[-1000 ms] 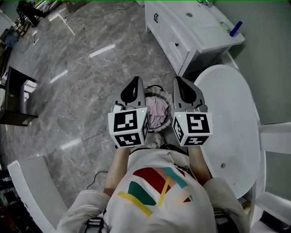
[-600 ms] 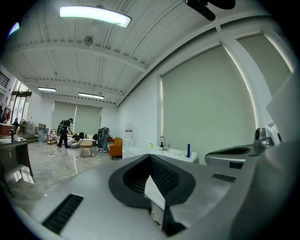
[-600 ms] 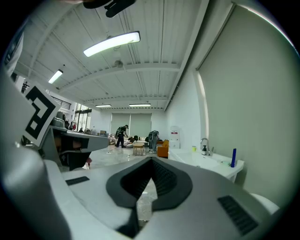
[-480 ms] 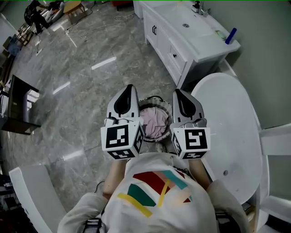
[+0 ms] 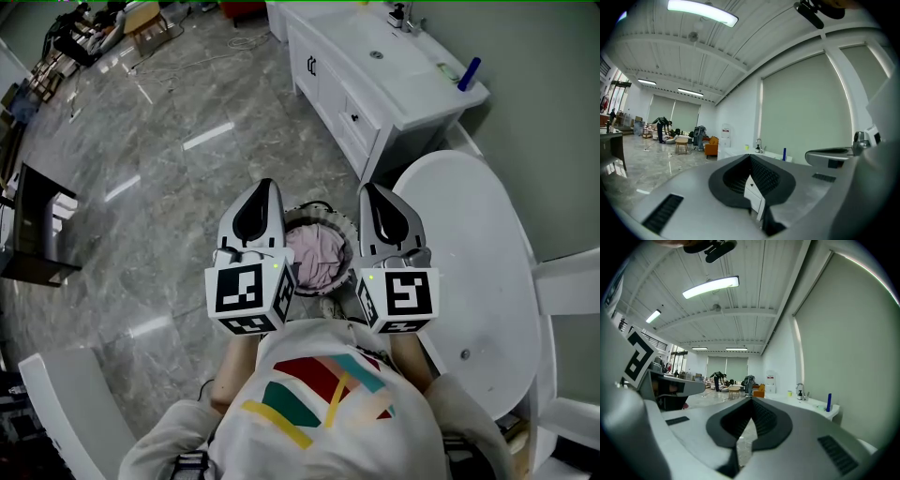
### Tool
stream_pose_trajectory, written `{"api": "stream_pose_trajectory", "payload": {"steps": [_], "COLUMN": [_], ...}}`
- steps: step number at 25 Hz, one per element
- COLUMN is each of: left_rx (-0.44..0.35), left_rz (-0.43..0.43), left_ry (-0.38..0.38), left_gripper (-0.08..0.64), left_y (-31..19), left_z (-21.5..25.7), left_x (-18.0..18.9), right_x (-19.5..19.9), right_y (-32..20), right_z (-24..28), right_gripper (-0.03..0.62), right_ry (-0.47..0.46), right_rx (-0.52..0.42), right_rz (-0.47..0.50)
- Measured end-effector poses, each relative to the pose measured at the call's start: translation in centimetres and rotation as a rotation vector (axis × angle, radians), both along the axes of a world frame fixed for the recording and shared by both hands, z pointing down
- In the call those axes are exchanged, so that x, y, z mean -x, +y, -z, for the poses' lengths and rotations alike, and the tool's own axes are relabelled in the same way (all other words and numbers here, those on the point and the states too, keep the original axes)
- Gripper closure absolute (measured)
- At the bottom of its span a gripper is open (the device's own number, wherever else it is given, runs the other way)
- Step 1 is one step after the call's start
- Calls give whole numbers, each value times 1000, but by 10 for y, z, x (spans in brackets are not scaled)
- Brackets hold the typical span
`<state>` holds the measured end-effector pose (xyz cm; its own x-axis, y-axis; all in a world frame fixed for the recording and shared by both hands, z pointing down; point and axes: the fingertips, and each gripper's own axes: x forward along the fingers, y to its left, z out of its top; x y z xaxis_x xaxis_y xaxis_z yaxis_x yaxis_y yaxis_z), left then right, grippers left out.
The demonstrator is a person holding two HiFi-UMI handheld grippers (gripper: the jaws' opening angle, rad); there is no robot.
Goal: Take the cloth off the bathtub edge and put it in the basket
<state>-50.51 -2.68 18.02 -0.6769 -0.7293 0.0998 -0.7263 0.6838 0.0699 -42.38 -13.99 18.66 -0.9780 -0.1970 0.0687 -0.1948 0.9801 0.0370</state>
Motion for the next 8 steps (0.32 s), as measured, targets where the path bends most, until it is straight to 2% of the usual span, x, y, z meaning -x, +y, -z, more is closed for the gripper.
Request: {"api": "stream_pose_trajectory", "payload": {"steps": [8], "left_rx": [20], "left_rz": [-15], "left_ry": [-16], "left_gripper": [542], "left_y": [6], "left_z": [2], "left_x": [-2], "right_x": [-2], "right_y": [6], "right_z": [5], "right_gripper": [580], "right_ry": [1], "right_rx": [-26], "right_rz": [-20]}}
